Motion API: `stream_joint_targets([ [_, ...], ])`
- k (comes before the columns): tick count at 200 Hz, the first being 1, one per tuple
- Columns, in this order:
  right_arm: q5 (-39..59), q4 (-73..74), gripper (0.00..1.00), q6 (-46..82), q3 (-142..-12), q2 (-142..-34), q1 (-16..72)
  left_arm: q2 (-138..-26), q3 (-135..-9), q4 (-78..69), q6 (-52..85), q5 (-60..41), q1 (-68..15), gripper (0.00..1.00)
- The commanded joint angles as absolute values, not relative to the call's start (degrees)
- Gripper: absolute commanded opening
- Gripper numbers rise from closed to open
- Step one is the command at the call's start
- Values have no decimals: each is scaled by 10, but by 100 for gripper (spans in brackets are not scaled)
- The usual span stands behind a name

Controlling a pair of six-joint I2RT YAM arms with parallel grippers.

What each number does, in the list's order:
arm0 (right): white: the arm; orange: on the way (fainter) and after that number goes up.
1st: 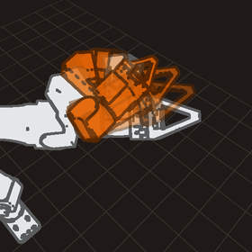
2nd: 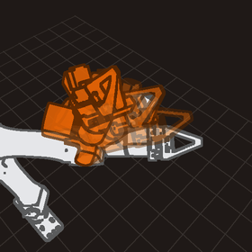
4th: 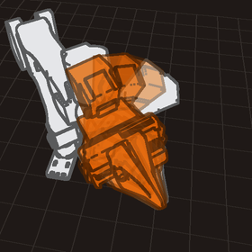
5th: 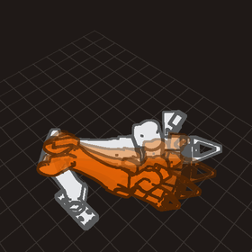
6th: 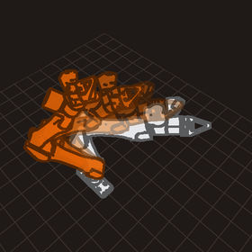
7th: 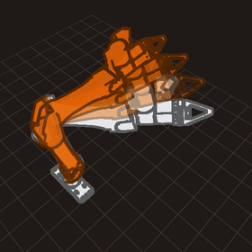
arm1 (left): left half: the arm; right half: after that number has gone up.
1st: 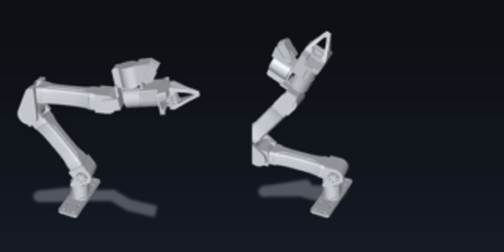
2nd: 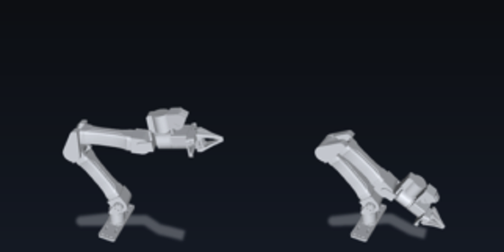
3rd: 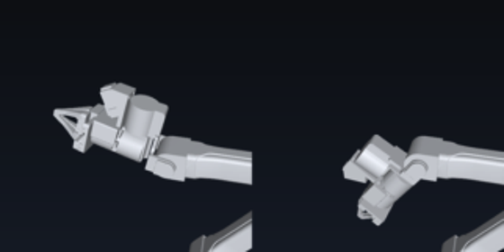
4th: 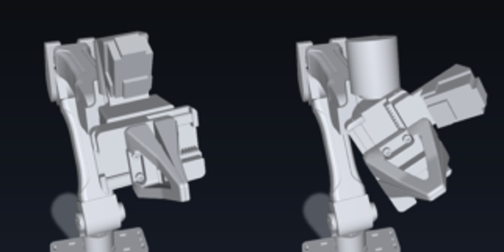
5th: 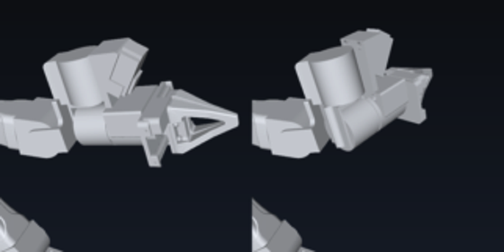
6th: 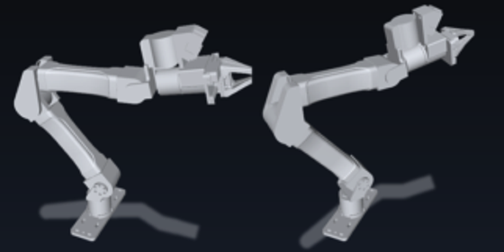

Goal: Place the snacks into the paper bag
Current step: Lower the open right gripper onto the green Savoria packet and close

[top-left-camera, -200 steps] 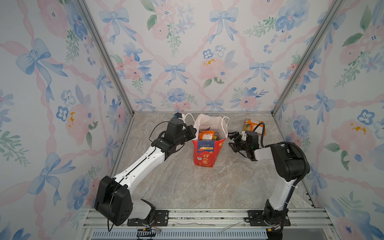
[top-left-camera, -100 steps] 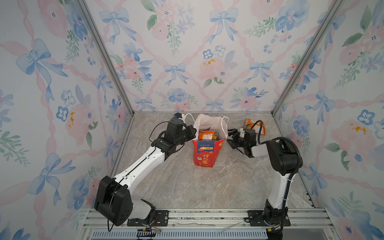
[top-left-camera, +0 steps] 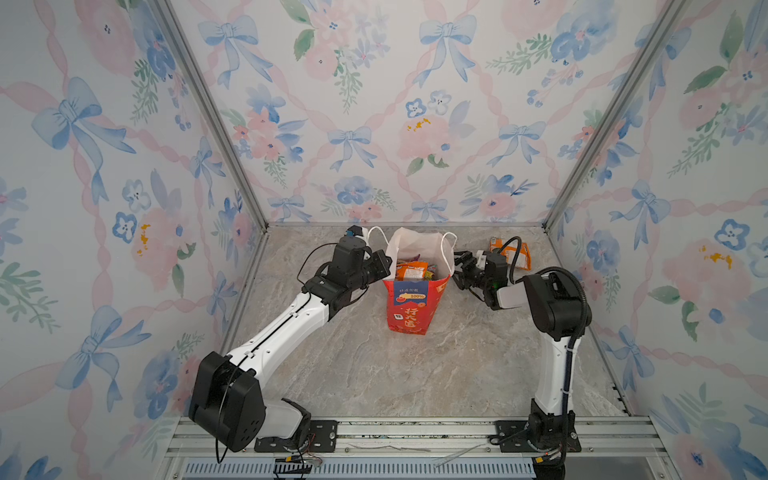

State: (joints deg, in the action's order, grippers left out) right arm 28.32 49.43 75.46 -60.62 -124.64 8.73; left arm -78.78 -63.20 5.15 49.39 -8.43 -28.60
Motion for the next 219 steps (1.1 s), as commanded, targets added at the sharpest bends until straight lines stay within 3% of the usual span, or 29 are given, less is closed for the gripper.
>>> stream_joint_targets([
  [1, 278, 441, 88, 745, -619, -1271, 92, -778, -627, 49, 497, -96, -284, 0],
  [139, 269, 362, 91, 738, -654, -1291, 100, -768, -619, 48, 495, -97, -279, 0],
  [219, 271, 348, 74, 731, -662, -1299, 100, -765, -617, 49, 494, -96, -277, 0],
])
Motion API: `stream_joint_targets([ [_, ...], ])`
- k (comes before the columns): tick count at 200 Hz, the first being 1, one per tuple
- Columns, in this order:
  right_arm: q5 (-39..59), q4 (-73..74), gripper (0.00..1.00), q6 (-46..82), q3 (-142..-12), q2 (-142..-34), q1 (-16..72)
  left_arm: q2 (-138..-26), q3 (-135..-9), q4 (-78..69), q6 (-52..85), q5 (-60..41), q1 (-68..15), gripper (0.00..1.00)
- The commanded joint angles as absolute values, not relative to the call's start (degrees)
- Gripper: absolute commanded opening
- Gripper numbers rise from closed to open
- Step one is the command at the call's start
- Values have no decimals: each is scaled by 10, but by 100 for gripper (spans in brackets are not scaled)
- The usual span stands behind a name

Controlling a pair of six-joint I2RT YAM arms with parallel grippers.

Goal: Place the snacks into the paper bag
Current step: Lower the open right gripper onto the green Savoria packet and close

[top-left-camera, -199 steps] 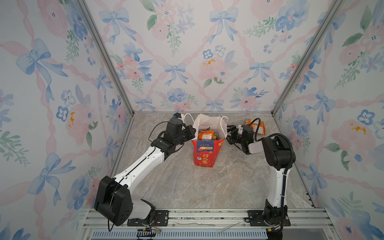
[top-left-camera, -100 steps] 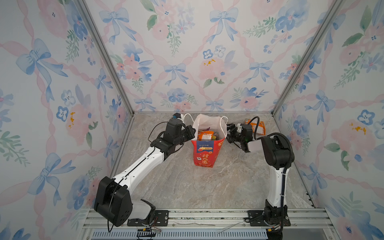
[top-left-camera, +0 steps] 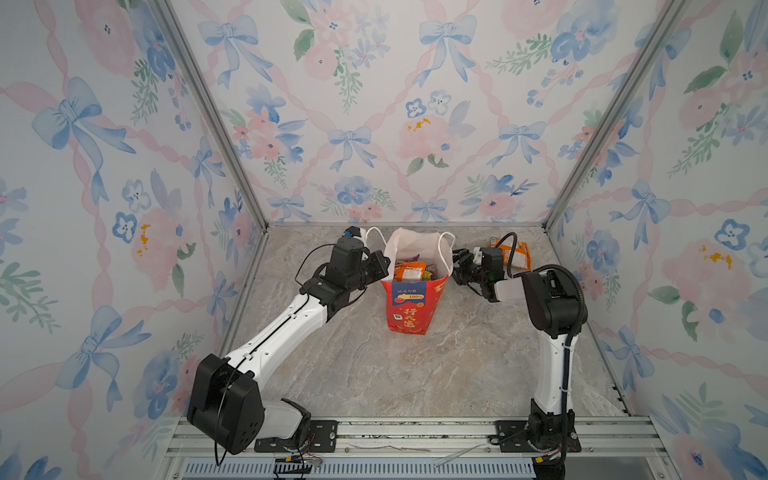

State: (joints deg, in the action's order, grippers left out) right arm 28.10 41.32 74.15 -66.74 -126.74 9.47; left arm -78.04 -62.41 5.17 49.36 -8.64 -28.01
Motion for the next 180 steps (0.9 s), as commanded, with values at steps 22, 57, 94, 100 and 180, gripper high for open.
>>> stream_joint_targets([
  [22, 272, 347, 68, 729, -661, -1301, 99, -765, -617, 49, 495, -96, -277, 0],
  [57, 276, 355, 49, 733, -660, -1305, 98, -765, -616, 49, 495, -95, -277, 0],
  [94, 283, 386, 27, 752, -654, -1315, 94, -763, -615, 48, 495, -94, -277, 0],
  [100, 282, 386, 23, 751, -654, -1315, 94, -763, -614, 49, 495, -95, -277, 0],
  [180, 289, 430, 0, 747, -640, -1292, 85, -762, -613, 48, 495, -96, -275, 0],
])
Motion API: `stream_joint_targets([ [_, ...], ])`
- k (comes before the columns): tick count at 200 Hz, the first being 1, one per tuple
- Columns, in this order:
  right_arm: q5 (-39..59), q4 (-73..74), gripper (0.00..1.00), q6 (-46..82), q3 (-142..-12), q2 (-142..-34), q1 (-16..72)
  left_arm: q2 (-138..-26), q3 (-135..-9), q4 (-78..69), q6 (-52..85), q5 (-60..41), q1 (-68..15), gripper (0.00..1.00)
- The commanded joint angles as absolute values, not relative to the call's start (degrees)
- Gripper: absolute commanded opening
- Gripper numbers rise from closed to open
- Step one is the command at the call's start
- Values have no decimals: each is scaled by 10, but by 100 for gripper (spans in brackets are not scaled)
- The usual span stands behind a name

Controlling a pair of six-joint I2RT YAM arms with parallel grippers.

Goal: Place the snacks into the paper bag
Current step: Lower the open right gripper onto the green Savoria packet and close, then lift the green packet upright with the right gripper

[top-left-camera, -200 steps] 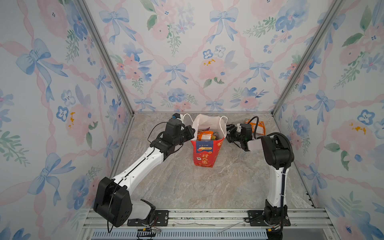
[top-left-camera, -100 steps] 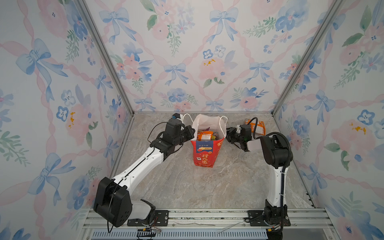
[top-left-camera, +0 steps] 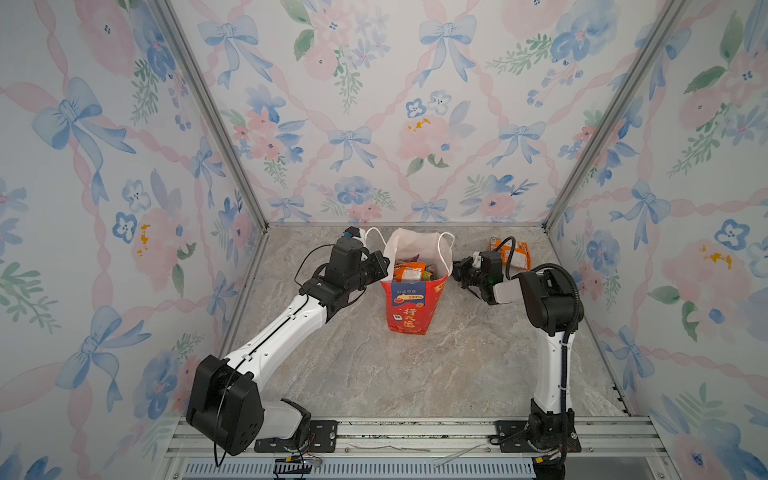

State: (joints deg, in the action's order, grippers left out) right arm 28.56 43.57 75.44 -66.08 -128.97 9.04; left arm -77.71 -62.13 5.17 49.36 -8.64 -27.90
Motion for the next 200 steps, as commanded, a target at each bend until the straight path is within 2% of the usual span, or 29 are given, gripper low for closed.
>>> stream_joint_targets([
  [1, 289, 432, 0, 748, -641, -1292, 85, -762, -613, 49, 495, -96, -275, 0],
  [47, 301, 424, 0, 722, -636, -1240, 79, -750, -613, 49, 492, -97, -275, 0],
  [138, 250, 27, 0, 457, -724, -1027, 65, -745, -614, 49, 495, -99, -279, 0],
  [200, 211, -113, 0, 370, -789, -951, 59, -751, -617, 49, 494, -101, -281, 0],
])
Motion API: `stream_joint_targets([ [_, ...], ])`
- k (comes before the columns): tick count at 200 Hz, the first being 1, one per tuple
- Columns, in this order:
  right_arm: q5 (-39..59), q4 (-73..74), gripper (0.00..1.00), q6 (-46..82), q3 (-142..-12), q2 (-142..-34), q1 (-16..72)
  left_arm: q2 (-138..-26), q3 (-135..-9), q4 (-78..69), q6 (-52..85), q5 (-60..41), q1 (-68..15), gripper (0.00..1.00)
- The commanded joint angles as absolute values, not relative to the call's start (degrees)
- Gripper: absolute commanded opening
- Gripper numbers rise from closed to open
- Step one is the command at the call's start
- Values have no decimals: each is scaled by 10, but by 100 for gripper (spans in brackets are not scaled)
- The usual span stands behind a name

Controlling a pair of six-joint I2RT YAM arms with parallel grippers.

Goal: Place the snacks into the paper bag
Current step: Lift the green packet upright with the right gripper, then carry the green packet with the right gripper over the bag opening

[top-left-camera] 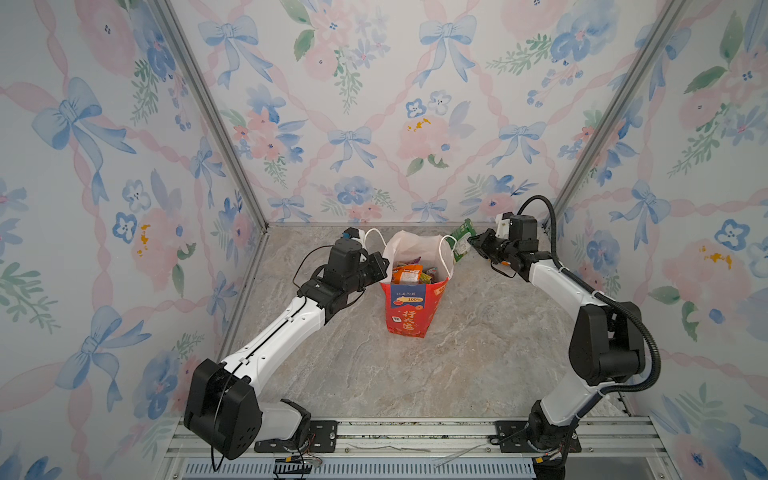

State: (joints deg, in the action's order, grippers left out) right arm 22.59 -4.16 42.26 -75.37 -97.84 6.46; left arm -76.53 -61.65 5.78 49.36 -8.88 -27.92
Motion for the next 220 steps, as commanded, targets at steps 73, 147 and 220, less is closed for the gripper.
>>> stream_joint_targets([
  [73, 221, -233, 0, 291, -900, -846, 59, -757, -624, 48, 492, -106, -280, 0],
  [147, 252, -299, 0, 218, -1058, -783, 120, -769, -638, 46, 490, -111, -288, 0],
  [220, 247, -350, 0, 128, -1108, -805, 259, -769, -652, 46, 483, -112, -293, 0],
])
